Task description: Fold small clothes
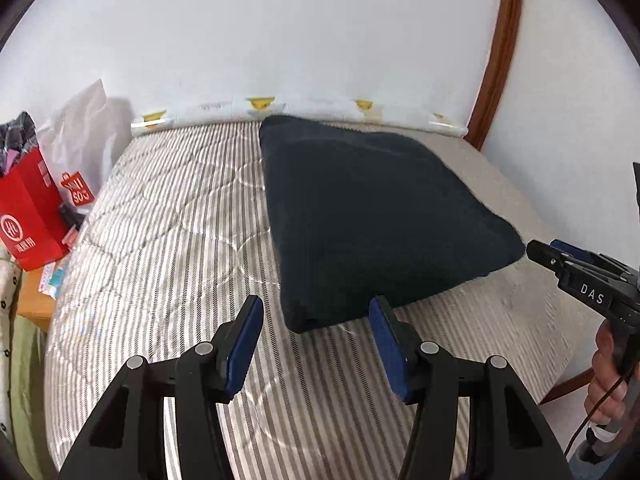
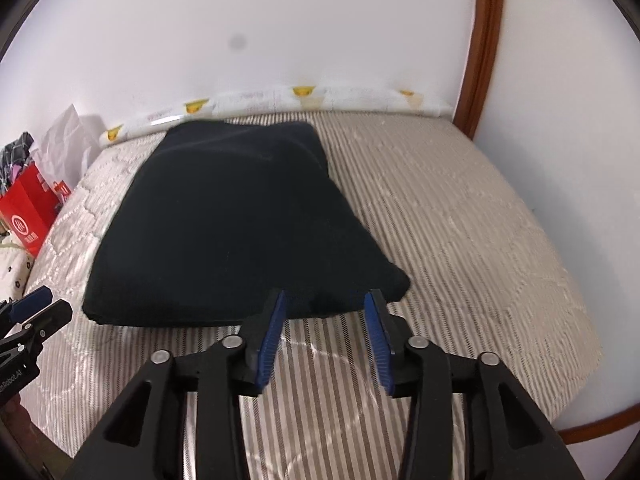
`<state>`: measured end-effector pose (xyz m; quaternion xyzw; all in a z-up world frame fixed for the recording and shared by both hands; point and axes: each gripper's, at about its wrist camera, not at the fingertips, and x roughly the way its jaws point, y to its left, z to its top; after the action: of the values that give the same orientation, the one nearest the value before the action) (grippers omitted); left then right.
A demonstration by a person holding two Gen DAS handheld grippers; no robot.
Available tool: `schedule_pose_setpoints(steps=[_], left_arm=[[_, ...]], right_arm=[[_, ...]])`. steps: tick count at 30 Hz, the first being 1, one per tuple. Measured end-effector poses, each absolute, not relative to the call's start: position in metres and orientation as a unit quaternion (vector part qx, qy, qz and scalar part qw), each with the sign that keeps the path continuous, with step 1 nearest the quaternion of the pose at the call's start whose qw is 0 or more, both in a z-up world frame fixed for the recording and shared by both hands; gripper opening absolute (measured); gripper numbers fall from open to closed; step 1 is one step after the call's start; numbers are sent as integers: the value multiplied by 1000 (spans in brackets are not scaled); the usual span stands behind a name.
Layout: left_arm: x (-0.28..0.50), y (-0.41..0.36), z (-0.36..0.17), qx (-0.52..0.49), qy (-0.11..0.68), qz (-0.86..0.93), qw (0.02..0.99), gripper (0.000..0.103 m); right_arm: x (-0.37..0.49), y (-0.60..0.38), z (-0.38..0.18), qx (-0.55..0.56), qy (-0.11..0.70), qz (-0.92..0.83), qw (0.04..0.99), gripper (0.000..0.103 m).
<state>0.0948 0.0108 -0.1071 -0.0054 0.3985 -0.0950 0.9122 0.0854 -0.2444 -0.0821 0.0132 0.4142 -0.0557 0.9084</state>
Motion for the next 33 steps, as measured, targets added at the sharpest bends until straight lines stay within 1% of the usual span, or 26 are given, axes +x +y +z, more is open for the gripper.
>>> schedule_pose_setpoints(steps=[1,6,8,10,11,13,15,19,26,33], left_arm=[[89,9,-102,-4,395,-94,914,53],[60,3,-77,-1,368,-86,926,61],[50,1,-68,-1,357,-83,930,65],[37,-1,-59,1,345,-80,935,67],[30,0,-55,1,340,-78,937,68],[19,0,-48,-1,333,-78,940,71],[9,0,-41,-3,327,-76,942,71],[-3,1,-33,-7,319,-71,945,78],[-14,-1,-24,-12,307,-65,949,80],[-18,-1,-18,-16,301,-57,952,81]], right_arm=[[79,-245,-76,13,409,-59,911,49],[45,-249,-47,12,385,-54,921,60],[30,-254,-37,16,373,-57,926,68],[14,-257,-29,20,358,-59,932,84],[6,-258,-25,19,352,-60,934,87],[-7,-258,-18,9,339,-64,938,96],[-17,-259,-13,4,334,-69,940,100],[-32,-261,-5,5,338,-65,939,103],[-56,-267,7,17,326,-58,943,103],[-61,-270,8,14,324,-62,944,103]])
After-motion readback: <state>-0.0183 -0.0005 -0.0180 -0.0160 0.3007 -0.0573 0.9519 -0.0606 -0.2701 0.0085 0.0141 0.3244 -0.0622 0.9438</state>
